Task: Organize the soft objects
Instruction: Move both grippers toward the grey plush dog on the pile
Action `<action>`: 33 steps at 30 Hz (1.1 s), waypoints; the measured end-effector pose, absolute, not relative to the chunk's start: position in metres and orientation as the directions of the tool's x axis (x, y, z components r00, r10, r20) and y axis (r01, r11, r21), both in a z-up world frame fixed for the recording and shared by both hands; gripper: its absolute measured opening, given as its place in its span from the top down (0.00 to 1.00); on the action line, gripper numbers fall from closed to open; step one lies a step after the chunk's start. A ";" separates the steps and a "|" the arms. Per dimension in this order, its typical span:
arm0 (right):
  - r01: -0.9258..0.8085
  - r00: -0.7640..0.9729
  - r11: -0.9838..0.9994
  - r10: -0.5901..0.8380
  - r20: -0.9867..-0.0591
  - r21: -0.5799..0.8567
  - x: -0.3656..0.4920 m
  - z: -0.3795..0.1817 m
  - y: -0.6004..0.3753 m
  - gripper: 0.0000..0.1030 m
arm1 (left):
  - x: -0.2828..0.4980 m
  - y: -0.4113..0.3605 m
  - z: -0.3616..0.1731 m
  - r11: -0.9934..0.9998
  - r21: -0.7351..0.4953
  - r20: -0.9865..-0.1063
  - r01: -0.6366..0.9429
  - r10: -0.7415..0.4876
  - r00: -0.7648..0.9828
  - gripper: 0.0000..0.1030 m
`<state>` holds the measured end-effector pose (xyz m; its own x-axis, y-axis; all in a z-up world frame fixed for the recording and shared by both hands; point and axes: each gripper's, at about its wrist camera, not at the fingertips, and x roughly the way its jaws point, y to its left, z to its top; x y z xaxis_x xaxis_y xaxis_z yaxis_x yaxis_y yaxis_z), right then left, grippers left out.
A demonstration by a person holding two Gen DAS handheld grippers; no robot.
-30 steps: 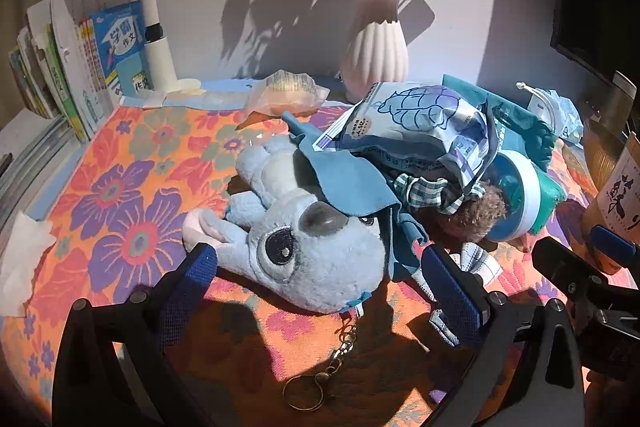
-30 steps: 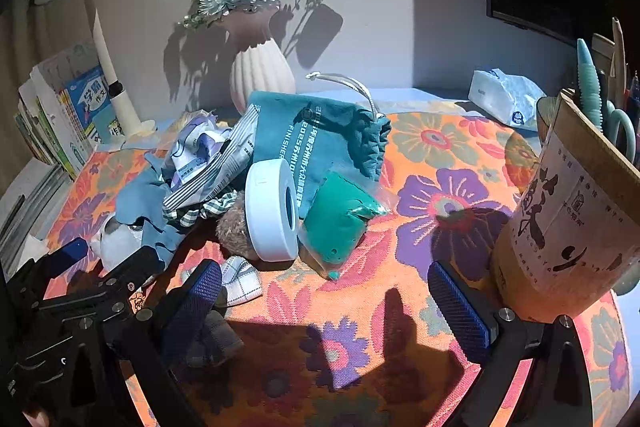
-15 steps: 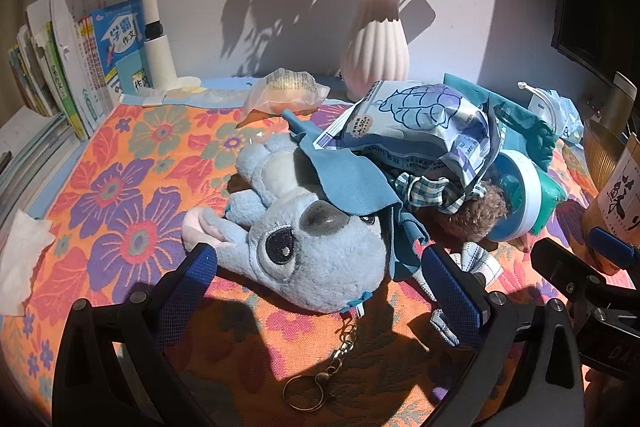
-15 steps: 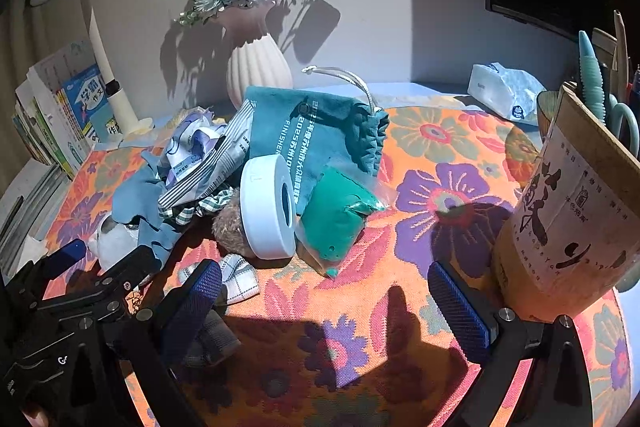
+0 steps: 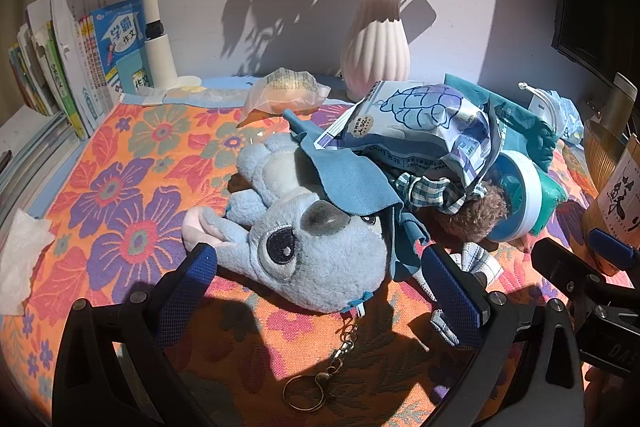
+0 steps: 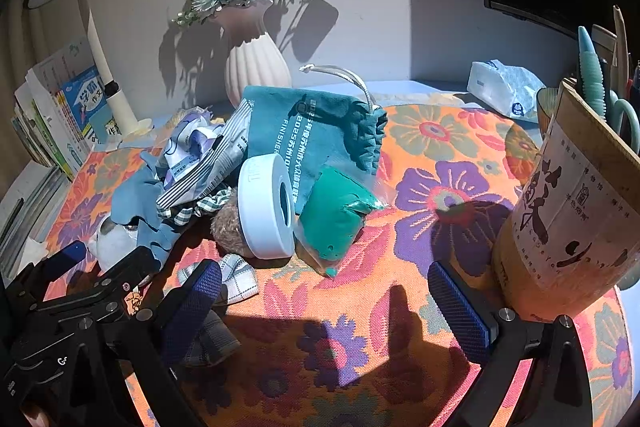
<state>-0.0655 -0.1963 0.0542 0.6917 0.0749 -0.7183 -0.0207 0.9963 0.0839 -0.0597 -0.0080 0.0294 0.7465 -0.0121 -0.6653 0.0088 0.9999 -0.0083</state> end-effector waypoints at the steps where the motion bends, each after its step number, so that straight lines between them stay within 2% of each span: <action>1: -0.021 0.692 0.996 0.075 -0.718 0.084 -0.065 0.054 -0.196 0.00 | -0.060 -0.007 0.029 1.000 -0.013 -0.665 0.007 -0.014 0.746 0.01; 11: -0.021 0.692 0.997 0.073 -0.718 0.081 -0.066 0.054 -0.196 0.00 | -0.061 0.002 0.030 0.998 -0.063 -0.662 -0.005 -0.038 0.749 0.01; 19: -0.023 0.692 0.997 0.072 -0.718 0.077 -0.066 0.054 -0.196 0.00 | -0.058 0.035 0.029 0.965 -0.257 -0.652 -0.047 -0.137 0.745 0.01; 26: -0.017 0.727 0.997 0.065 -0.683 0.077 -0.073 0.059 -0.197 0.00 | -0.057 0.034 0.029 0.964 -0.261 -0.651 -0.039 -0.146 0.745 0.01; 33: -0.030 0.717 0.998 0.062 -0.695 0.058 -0.070 0.058 -0.193 0.00 | -0.053 0.041 0.026 0.954 -0.294 -0.659 -0.051 -0.164 0.734 0.01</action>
